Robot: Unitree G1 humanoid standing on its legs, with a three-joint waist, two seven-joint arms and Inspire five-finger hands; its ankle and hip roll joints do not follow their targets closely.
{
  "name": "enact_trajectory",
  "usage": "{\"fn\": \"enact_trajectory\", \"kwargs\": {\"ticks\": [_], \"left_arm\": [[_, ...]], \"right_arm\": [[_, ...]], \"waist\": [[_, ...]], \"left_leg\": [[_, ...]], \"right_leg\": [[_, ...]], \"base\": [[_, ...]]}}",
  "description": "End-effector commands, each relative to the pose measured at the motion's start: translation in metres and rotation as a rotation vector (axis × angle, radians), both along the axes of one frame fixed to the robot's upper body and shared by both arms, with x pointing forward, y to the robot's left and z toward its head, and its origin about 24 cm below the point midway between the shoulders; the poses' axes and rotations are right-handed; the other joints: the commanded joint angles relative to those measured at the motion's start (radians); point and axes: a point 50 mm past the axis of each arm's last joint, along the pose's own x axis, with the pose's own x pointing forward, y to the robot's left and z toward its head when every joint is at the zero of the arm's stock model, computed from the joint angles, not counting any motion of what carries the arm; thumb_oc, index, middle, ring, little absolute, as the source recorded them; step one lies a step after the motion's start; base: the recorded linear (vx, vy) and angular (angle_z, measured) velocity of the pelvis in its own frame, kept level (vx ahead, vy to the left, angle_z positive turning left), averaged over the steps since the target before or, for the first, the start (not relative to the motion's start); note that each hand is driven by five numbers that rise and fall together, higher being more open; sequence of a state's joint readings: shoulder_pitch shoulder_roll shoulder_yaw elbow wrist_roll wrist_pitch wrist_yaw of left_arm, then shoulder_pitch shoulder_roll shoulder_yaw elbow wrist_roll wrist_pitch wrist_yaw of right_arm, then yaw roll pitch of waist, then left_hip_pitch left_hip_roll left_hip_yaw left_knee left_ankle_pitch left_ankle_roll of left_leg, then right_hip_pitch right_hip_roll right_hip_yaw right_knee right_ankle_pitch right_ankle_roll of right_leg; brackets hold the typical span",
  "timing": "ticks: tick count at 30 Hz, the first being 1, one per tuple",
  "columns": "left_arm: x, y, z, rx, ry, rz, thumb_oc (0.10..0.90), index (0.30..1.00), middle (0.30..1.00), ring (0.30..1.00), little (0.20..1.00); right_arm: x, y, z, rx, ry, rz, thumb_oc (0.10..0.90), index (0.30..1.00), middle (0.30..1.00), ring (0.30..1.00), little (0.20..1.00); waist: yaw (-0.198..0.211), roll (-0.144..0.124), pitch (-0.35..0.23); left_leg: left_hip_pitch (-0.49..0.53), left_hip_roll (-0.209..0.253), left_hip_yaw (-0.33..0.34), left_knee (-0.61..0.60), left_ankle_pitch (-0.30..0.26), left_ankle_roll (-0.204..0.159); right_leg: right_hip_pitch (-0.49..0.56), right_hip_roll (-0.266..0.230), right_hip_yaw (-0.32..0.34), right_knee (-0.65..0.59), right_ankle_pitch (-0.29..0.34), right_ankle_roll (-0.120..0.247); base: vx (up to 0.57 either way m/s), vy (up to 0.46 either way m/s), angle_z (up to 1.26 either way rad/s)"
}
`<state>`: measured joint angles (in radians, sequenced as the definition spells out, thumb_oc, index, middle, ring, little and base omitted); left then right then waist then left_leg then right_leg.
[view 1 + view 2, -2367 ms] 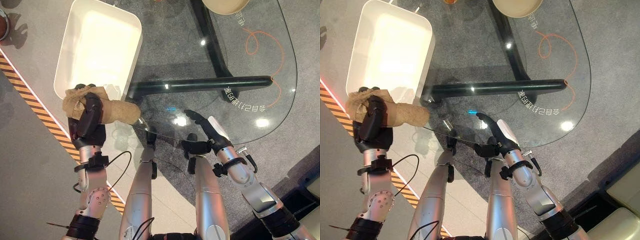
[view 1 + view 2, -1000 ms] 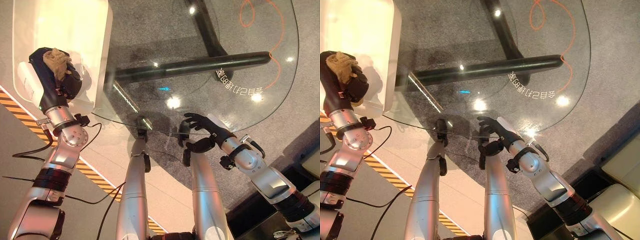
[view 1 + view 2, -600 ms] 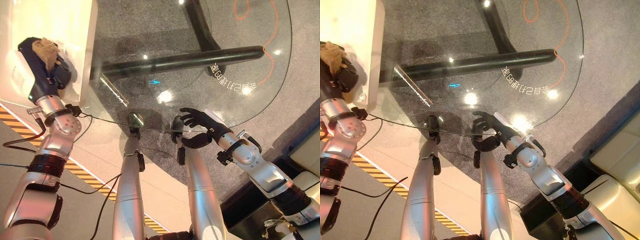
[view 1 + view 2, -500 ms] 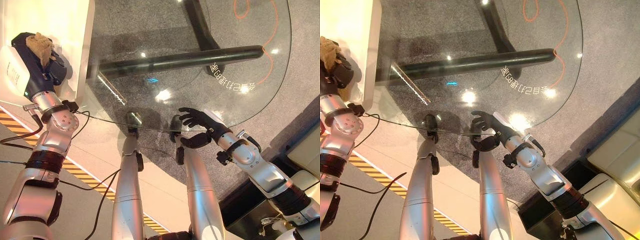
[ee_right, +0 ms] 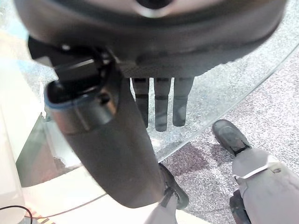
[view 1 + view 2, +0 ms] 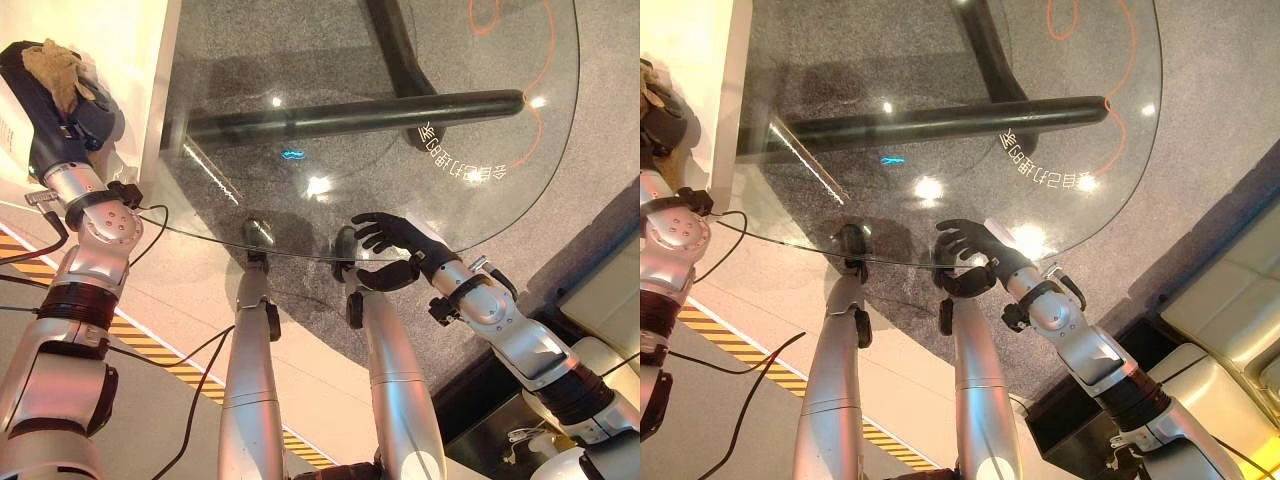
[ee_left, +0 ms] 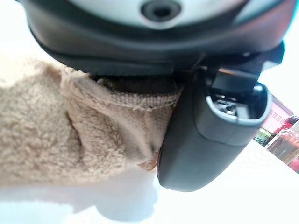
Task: Wipe the table with a cloth and put it in the basket.
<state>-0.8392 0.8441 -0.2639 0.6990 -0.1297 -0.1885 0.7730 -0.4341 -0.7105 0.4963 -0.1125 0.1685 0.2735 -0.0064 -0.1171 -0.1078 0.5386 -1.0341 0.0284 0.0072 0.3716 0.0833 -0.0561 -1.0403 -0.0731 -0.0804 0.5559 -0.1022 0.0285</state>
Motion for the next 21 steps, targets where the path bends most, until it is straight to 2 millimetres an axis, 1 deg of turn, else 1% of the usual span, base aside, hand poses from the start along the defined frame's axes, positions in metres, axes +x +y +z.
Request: {"fn": "enact_trajectory", "kwargs": {"ticks": [1, 6, 11, 15, 21], "left_arm": [[0.000, -0.002, 0.014, -0.003, -0.041, -0.067, 0.800, 0.900, 0.900, 0.900, 0.900], [0.003, -0.002, 0.012, -0.014, -0.024, -0.076, 0.800, 0.900, 0.900, 0.900, 0.900], [0.004, -0.003, 0.012, -0.012, -0.017, -0.079, 0.800, 0.900, 0.900, 0.900, 0.900], [0.002, -0.004, 0.010, 0.045, -0.019, -0.022, 0.800, 0.900, 0.900, 0.900, 0.900], [-0.002, -0.001, 0.003, 0.025, -0.036, -0.008, 0.800, 0.900, 0.900, 0.900, 0.900]], "right_arm": [[-0.026, -0.002, -0.068, -0.059, 0.290, 0.003, 0.800, 0.900, 0.900, 0.900, 0.900], [-0.022, -0.003, -0.066, -0.053, 0.278, -0.007, 0.800, 0.900, 0.900, 0.900, 0.900], [-0.024, -0.003, -0.067, -0.051, 0.282, -0.001, 0.800, 0.900, 0.900, 0.900, 0.900], [-0.025, -0.001, -0.067, -0.048, 0.280, 0.003, 0.800, 0.900, 0.900, 0.900, 0.900], [-0.029, -0.003, -0.070, -0.052, 0.281, -0.005, 0.800, 0.900, 0.900, 0.900, 0.900]], "waist": [[-0.002, 0.007, -0.019], [-0.006, 0.009, -0.019], [-0.006, 0.011, -0.019], [-0.003, 0.017, -0.019], [0.004, 0.028, -0.019]], "left_leg": [[-0.020, -0.069, 0.100, 0.123, -0.154, 0.043], [-0.018, -0.068, 0.104, 0.122, -0.151, 0.042], [-0.017, -0.069, 0.103, 0.125, -0.154, 0.042], [-0.005, -0.071, 0.102, 0.123, -0.153, 0.043], [0.014, -0.071, 0.102, 0.116, -0.152, 0.043]], "right_leg": [[-0.018, 0.081, 0.025, -0.161, 0.137, 0.031], [-0.016, 0.079, 0.025, -0.161, 0.136, 0.028], [-0.015, 0.078, 0.025, -0.159, 0.134, 0.028], [-0.004, 0.076, 0.024, -0.160, 0.128, 0.024], [0.011, 0.070, 0.024, -0.162, 0.120, 0.021]], "base": [[0.00, 0.000, 0.00], [0.00, 0.000, 0.00], [0.00, 0.000, 0.00], [0.00, 0.000, 0.00], [0.00, 0.000, 0.00]]}}
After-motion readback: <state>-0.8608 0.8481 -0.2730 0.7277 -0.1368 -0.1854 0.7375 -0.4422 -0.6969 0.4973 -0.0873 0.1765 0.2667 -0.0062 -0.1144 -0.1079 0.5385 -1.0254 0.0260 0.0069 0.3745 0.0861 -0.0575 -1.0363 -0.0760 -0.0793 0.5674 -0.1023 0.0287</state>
